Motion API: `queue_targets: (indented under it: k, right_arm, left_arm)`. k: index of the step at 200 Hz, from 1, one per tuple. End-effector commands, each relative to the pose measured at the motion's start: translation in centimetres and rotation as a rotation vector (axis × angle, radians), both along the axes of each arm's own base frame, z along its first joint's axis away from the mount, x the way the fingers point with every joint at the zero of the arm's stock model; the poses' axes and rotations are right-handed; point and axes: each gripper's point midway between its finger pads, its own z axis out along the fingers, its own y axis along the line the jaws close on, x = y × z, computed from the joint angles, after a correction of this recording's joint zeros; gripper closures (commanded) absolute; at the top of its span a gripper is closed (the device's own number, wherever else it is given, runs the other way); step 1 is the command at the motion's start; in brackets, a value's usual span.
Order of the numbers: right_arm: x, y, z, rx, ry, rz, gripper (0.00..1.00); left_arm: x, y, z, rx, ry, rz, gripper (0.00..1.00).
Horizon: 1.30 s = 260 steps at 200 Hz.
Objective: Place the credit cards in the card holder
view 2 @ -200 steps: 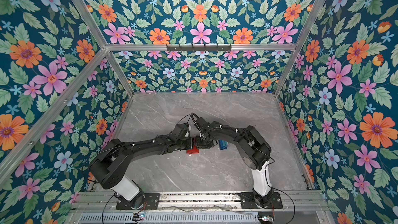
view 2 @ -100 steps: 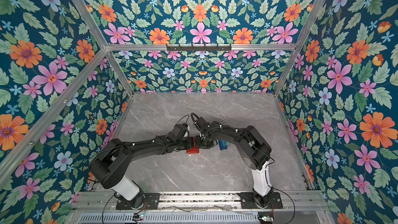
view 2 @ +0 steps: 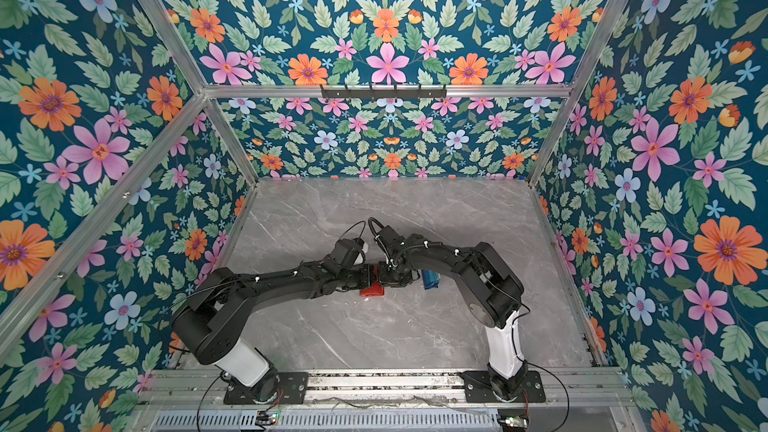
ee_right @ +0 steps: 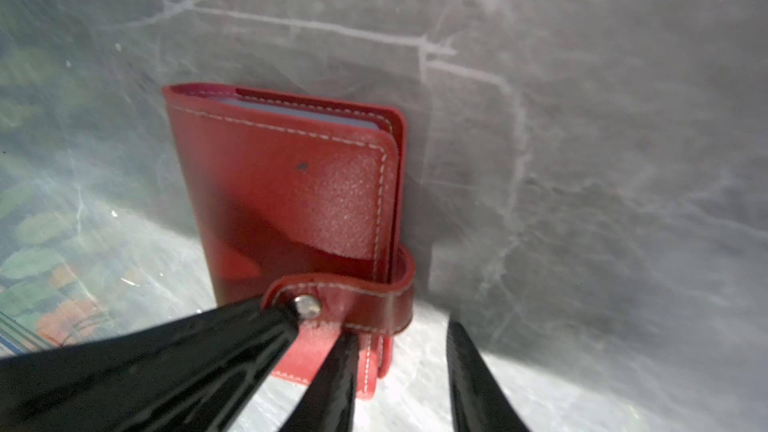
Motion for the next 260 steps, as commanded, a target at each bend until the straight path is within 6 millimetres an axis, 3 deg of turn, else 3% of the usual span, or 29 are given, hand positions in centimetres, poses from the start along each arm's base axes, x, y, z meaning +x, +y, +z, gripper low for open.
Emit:
queue_targets:
  k: [1,81,148,204,260]
  right_arm:
    - [-0.1,-1.2,-0.5,-0.063,-0.001,-0.018,0.63]
    - [0.0,-1.3,-0.3,-0.07,-0.006,-0.019,0.63]
    - [0.1,-1.1,0.7,-0.041,-0.032,-0.017,0.64]
    - [0.9,1.5,3.8,0.159,-0.097,-0.007,0.76]
    - [2.3,3.3,3.2,0.225,-0.072,-0.002,0.9]
  left_arm:
    - [-0.2,0.3,-0.3,0.007,0.02,0.008,1.0]
    - [0.2,1.8,-1.3,0.055,0.045,0.056,1.0]
    - [0.3,1.6,-1.5,0.038,0.053,0.054,1.0]
    - [0.2,1.6,-1.4,0.032,0.053,0.052,1.0]
    - [0.3,1.9,-1.5,0.035,0.053,0.059,1.0]
